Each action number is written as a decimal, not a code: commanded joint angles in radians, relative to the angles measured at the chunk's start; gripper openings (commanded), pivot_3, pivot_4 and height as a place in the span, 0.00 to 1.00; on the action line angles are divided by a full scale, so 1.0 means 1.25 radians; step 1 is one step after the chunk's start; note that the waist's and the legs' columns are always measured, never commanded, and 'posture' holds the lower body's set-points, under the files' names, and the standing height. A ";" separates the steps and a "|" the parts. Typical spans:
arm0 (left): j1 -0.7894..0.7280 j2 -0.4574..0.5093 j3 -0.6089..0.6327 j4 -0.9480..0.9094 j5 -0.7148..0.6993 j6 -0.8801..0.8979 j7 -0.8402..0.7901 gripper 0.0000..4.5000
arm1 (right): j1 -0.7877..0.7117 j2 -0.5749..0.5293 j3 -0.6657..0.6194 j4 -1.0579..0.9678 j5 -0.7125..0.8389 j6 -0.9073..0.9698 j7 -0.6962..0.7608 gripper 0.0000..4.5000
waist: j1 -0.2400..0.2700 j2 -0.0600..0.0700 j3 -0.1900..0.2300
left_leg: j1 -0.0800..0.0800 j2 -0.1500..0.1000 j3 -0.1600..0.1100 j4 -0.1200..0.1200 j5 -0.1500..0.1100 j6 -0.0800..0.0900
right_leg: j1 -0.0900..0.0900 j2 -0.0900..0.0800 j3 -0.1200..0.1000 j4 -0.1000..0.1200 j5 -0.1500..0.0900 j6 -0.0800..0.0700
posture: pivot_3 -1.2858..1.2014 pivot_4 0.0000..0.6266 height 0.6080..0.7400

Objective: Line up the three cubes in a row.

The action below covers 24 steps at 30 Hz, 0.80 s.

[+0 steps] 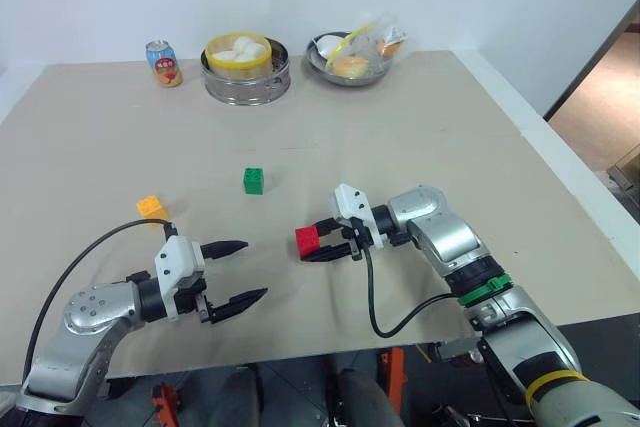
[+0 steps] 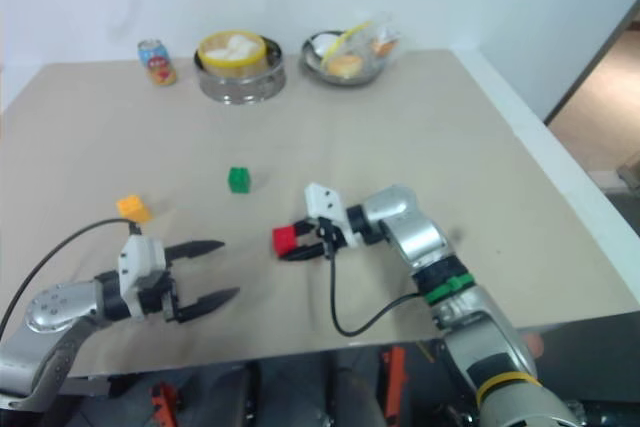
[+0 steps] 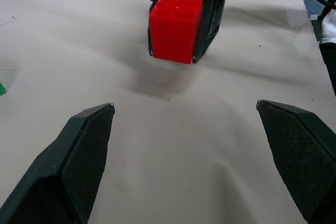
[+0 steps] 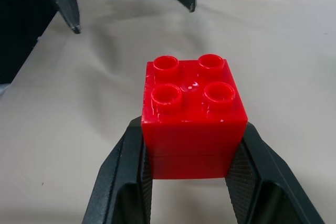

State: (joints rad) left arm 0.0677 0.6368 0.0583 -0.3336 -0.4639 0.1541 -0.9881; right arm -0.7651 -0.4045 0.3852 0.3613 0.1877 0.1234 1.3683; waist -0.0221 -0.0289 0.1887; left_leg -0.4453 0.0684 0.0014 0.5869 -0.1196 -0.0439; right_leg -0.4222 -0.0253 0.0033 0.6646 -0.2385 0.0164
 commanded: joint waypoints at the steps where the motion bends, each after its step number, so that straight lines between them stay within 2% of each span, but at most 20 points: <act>1: 0.007 0.006 0.026 -0.040 -0.007 -0.013 0.009 1.00 | -0.040 0.024 -0.027 0.023 -0.010 0.001 -0.032 0.28 | 0.000 0.000 0.000 | 0.000 0.000 0.000 0.000 0.000 0.000 | 0.000 0.000 0.000 0.000 0.000 0.000 | 0.52 0.24 1.00; 20: -0.003 0.011 0.015 -0.037 0.002 -0.019 0.011 1.00 | -0.021 0.042 -0.029 0.059 -0.028 0.012 -0.078 0.28 | 0.000 0.000 0.000 | 0.000 0.000 0.000 0.000 0.000 0.000 | 0.000 0.000 0.000 0.000 0.001 -0.001 | 0.52 0.24 1.00; 22: -0.009 0.007 0.017 -0.032 0.005 -0.027 0.013 1.00 | -0.022 0.042 -0.030 0.060 -0.025 0.026 -0.075 0.51 | 0.000 0.000 0.000 | 0.000 0.000 0.000 0.000 0.000 0.000 | 0.000 0.000 0.000 0.000 0.001 -0.001 | 0.52 0.24 1.00; 24: -0.017 0.003 0.019 -0.026 0.008 -0.033 0.019 1.00 | -0.024 0.041 -0.032 0.058 -0.022 0.029 -0.071 0.65 | 0.000 0.000 0.000 | 0.000 0.000 0.000 0.000 0.000 0.000 | 0.000 0.000 0.000 0.000 0.001 -0.001 | 0.52 0.24 1.00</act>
State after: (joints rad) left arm 0.0604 0.6413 0.0604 -0.3521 -0.4580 0.1350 -0.9669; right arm -0.7887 -0.3482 0.3790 0.4534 0.1483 0.1565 1.2674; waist -0.0221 -0.0289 0.1886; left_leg -0.4452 0.0687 0.0015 0.5870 -0.1196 -0.0439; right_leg -0.4225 -0.0248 0.0035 0.6649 -0.2372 0.0157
